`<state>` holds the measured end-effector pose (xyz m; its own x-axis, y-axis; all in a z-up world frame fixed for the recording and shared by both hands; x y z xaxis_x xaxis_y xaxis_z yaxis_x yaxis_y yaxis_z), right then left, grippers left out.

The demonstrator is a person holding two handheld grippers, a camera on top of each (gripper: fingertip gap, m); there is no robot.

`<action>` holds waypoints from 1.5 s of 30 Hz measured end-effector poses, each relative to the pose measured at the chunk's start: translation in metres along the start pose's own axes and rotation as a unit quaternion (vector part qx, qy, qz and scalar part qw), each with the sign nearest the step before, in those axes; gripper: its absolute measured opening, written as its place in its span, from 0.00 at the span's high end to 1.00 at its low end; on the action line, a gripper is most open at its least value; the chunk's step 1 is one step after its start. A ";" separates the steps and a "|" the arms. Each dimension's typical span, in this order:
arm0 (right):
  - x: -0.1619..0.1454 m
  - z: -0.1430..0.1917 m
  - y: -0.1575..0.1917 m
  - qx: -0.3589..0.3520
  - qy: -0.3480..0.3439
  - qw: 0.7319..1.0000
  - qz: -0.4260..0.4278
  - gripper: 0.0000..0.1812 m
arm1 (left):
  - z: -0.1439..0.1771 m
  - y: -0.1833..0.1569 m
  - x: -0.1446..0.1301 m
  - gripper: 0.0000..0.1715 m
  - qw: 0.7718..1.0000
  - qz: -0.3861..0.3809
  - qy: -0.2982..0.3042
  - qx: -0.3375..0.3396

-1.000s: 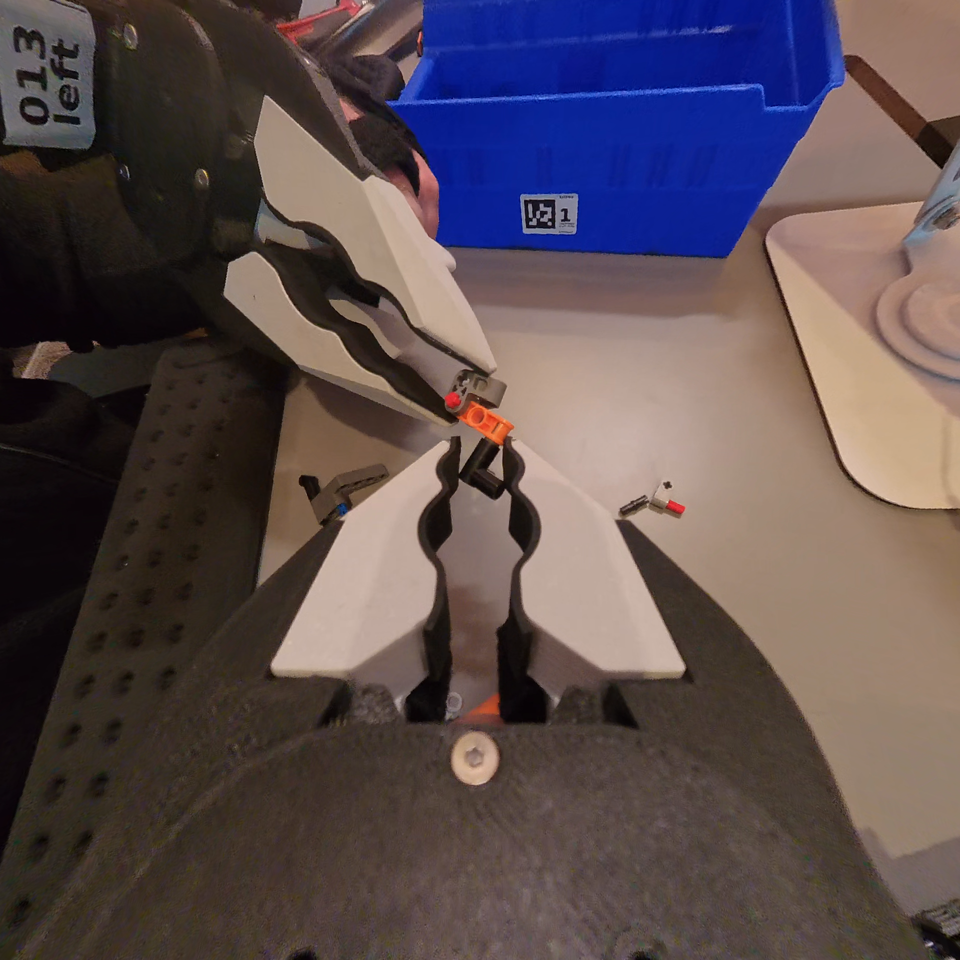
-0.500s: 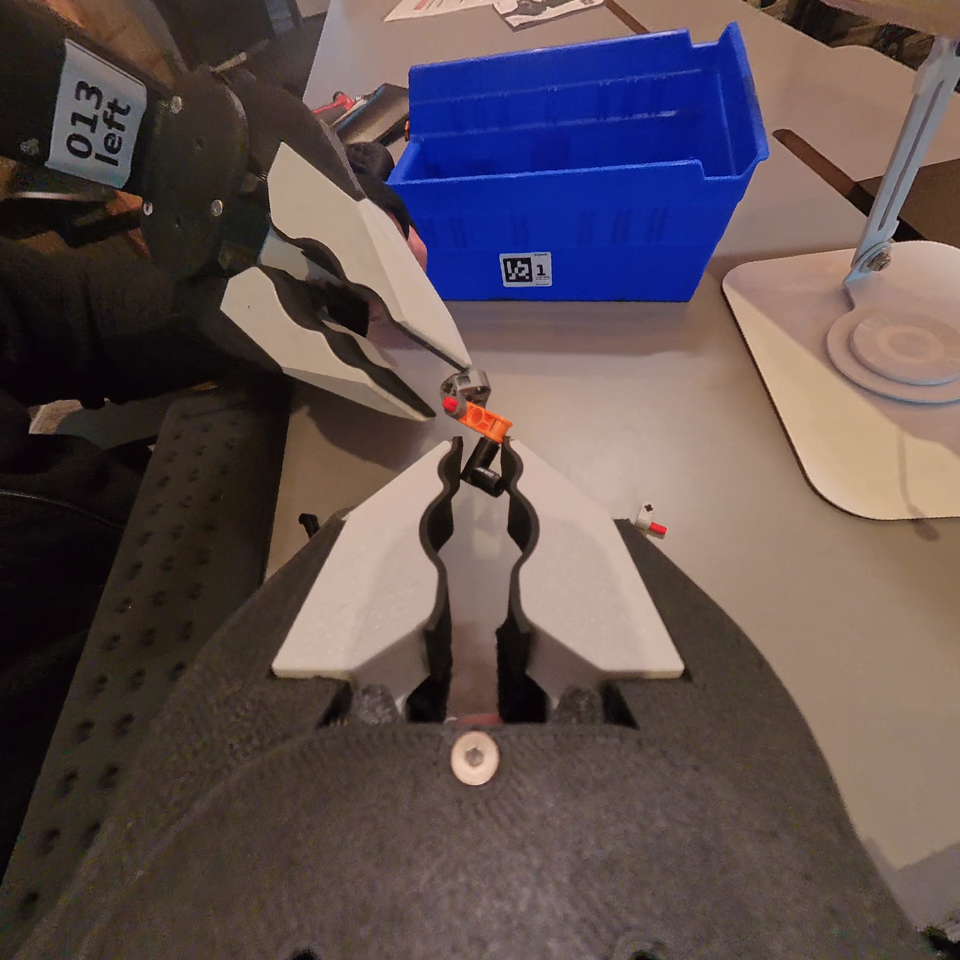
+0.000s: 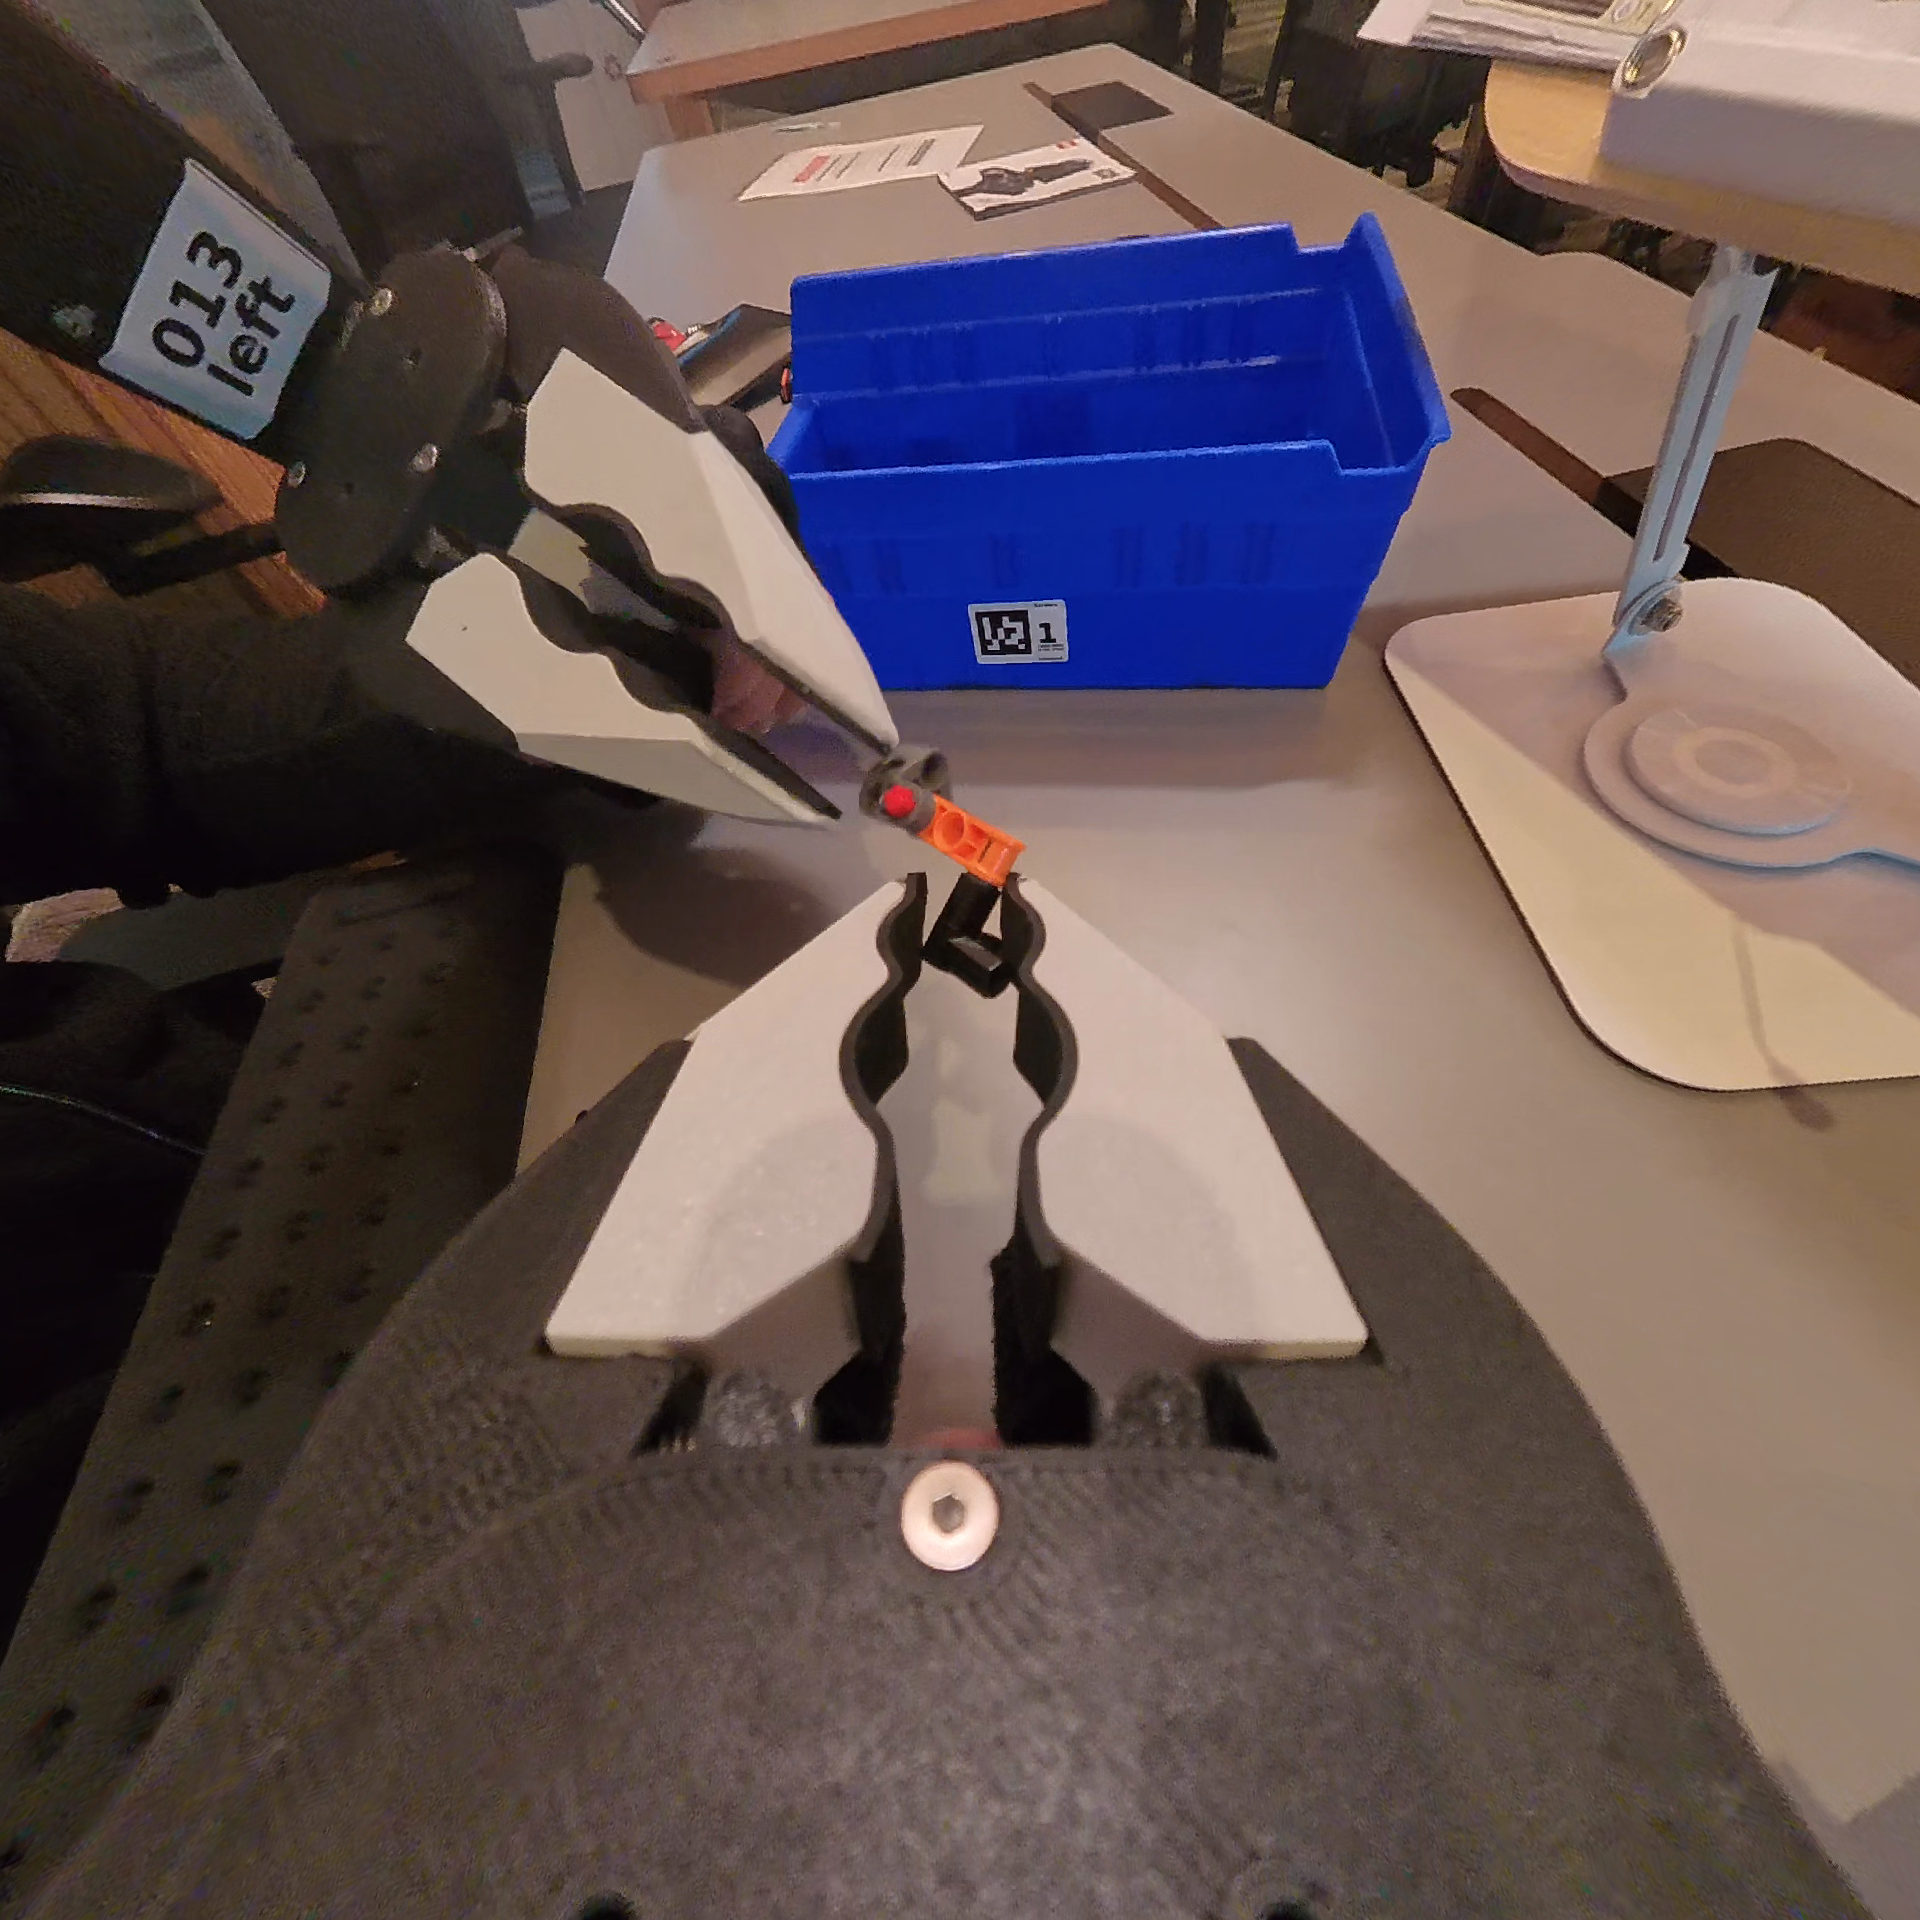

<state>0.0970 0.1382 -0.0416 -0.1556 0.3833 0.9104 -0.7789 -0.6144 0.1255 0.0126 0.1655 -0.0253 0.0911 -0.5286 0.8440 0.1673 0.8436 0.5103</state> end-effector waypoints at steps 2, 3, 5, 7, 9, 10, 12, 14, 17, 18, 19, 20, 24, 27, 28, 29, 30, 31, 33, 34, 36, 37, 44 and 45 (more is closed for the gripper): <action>0.001 0.002 -0.001 -0.003 -0.004 1.000 0.005 0.94 | 0.002 0.004 0.000 0.91 1.000 0.019 -0.008 -0.001; 0.002 0.002 0.000 -0.001 -0.005 1.000 0.005 0.94 | 0.003 0.007 -0.001 0.89 1.000 0.030 -0.009 -0.001; 0.003 0.003 -0.001 -0.001 -0.010 1.000 0.004 0.94 | 0.001 0.009 -0.004 0.85 0.999 0.053 -0.004 -0.013; 0.004 0.004 0.001 0.005 -0.014 1.000 0.000 0.94 | -0.004 0.008 -0.010 0.79 0.996 0.079 0.008 -0.030; 0.004 0.004 0.002 0.015 -0.018 1.000 -0.005 0.94 | -0.006 0.005 -0.011 0.82 0.996 0.081 0.008 -0.043; 0.005 0.004 0.003 0.022 -0.018 1.000 -0.007 0.94 | -0.006 0.003 -0.011 0.84 0.996 0.078 0.009 -0.048; 0.004 0.004 0.006 0.039 -0.016 0.999 -0.012 0.94 | -0.005 -0.001 -0.008 0.90 0.996 0.065 0.001 -0.059; 0.004 0.005 0.008 0.053 -0.014 0.998 -0.016 0.94 | -0.003 -0.002 -0.005 0.94 0.996 0.058 -0.004 -0.061; 0.001 0.006 0.011 0.076 0.001 0.997 -0.017 0.94 | 0.000 -0.005 -0.004 0.96 0.995 0.055 -0.006 -0.084; -0.001 0.006 0.012 0.082 0.010 0.996 -0.015 0.94 | 0.000 -0.007 -0.004 0.96 0.994 0.051 -0.001 -0.093; -0.004 0.006 0.013 0.083 0.020 0.996 -0.009 0.94 | -0.001 -0.009 -0.006 0.96 0.994 0.047 0.007 -0.101; -0.006 0.006 0.013 0.083 0.030 0.996 0.000 0.94 | -0.001 -0.011 -0.006 0.96 0.993 0.044 0.013 -0.108; -0.014 0.004 0.014 0.063 0.070 0.995 0.041 0.93 | -0.002 -0.017 -0.009 0.96 0.989 0.047 0.033 -0.134; -0.018 0.002 0.011 0.027 0.096 0.992 0.081 0.88 | -0.004 -0.019 -0.013 0.96 0.986 0.057 0.052 -0.147; -0.018 0.002 0.010 0.008 0.096 0.990 0.101 0.87 | -0.004 -0.019 -0.015 0.96 0.985 0.059 0.058 -0.149; -0.016 0.003 0.008 -0.010 0.097 0.988 0.122 0.87 | -0.005 -0.020 -0.017 0.96 0.984 0.062 0.065 -0.155; -0.016 0.004 0.008 -0.021 0.102 0.985 0.140 0.87 | -0.005 -0.021 -0.018 0.96 0.983 0.065 0.070 -0.158; -0.014 0.006 0.009 -0.030 0.102 0.982 0.156 0.85 | -0.005 -0.021 -0.019 0.96 0.983 0.066 0.073 -0.158; -0.012 0.007 0.013 -0.041 0.101 0.976 0.186 0.85 | -0.006 -0.022 -0.019 0.96 0.981 0.071 0.076 -0.165; -0.012 0.007 0.014 -0.048 0.106 0.972 0.203 0.85 | -0.006 -0.022 -0.019 0.96 0.980 0.073 0.078 -0.166; -0.014 0.005 0.019 -0.054 0.119 0.962 0.238 0.84 | -0.006 -0.023 -0.020 0.96 0.979 0.078 0.083 -0.171; -0.016 0.004 0.022 -0.054 0.124 0.957 0.256 0.84 | -0.006 -0.024 -0.021 0.96 0.978 0.079 0.085 -0.176; -0.024 -0.004 0.027 -0.066 0.150 0.936 0.310 0.93 | -0.007 -0.028 -0.023 0.96 0.971 0.100 0.095 -0.196; -0.025 -0.004 0.027 -0.064 0.150 0.937 0.309 0.94 | -0.008 -0.028 -0.023 0.96 0.971 0.102 0.095 -0.196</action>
<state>0.0773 0.1153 -0.0622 -0.7492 0.1704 0.6401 -0.5483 -0.7018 -0.4548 0.0133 0.1535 -0.0606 0.3346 -0.3936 0.8562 0.4845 0.8512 0.2019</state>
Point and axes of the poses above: each gripper's, where its closed fingertips meet, z back along the fingers, x out of its top, y = z × x across the jaws, the point moved 5 cm from there along z, back along the fingers, and after that the axes turned 2 degrees about y, right-handed, at the moved point
